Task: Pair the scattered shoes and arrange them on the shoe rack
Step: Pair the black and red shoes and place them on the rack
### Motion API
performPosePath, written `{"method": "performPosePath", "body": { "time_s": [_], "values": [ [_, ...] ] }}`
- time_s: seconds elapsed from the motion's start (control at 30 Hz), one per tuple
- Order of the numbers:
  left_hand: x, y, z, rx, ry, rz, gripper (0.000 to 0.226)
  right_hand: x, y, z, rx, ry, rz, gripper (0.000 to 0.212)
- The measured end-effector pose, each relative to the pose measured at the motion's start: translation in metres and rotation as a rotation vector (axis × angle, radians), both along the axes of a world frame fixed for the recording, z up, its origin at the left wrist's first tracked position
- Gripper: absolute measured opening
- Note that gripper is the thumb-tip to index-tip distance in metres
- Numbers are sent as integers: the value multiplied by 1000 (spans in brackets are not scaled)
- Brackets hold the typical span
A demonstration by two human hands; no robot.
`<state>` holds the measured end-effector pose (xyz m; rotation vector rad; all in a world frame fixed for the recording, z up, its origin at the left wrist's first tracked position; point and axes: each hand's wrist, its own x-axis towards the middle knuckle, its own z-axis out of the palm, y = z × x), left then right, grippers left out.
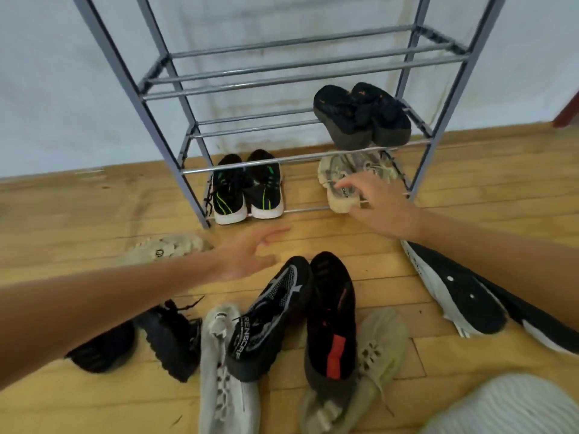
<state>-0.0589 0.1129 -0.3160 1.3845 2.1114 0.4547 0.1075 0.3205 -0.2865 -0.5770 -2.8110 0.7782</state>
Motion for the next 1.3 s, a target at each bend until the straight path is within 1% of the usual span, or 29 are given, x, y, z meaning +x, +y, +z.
{"method": "performPosePath", "body": {
  "time_s": [0.07,0.13,0.23,0.3,0.37,0.4,0.47,0.53,0.6,0.67,0.77,0.87,0.97,1.03,1.1,1.13,1.23,1.3],
  "values": [
    [1,-2,-18,-70,-22,14,69,10,-14,-15,-146,-58,-59,45],
    [8,-6,-39,-153,15,11,81,20,-29,-37,-337,-127,-164,46],
    [31,-21,-70,-257,-19,-17,104,39,-58,-72,-577,-309,-300,51],
    [45,-33,-83,-305,20,-48,114,49,-75,-91,-701,-443,-346,55],
    [53,-46,-92,-302,100,-67,116,58,-89,-101,-838,-514,-395,53],
    [53,-52,-94,-285,118,-65,115,60,-94,-103,-914,-519,-432,48],
    [51,-62,-97,-247,97,-28,113,62,-99,-111,-996,-517,-499,43],
    [50,-69,-101,-226,33,27,112,62,-101,-116,-1073,-503,-567,36],
    [52,-72,-104,-225,10,39,112,61,-102,-118,-1125,-492,-611,27],
    [55,-75,-106,-233,27,31,112,59,-104,-120,-1134,-492,-620,20],
    [57,-75,-108,-225,34,38,112,58,-105,-125,-1136,-503,-649,21],
    [55,-77,-107,-209,4,43,110,59,-103,-129,-1126,-533,-674,30],
    [46,-80,-103,-121,-56,83,95,57,-103,-127,-1152,-523,-691,33],
    [37,-81,-99,-55,-67,113,88,57,-103,-125,-1184,-510,-697,26],
    [28,-83,-97,-32,-50,111,88,57,-105,-121,-1228,-478,-725,7],
    [24,-83,-96,-30,-37,97,89,57,-106,-119,-1243,-458,-744,3],
    [15,-85,-96,-17,5,55,87,56,-108,-121,-1237,-410,-774,7],
    [11,-85,-96,-3,0,66,85,55,-109,-122,-1230,-398,-793,7]
  ]
}}
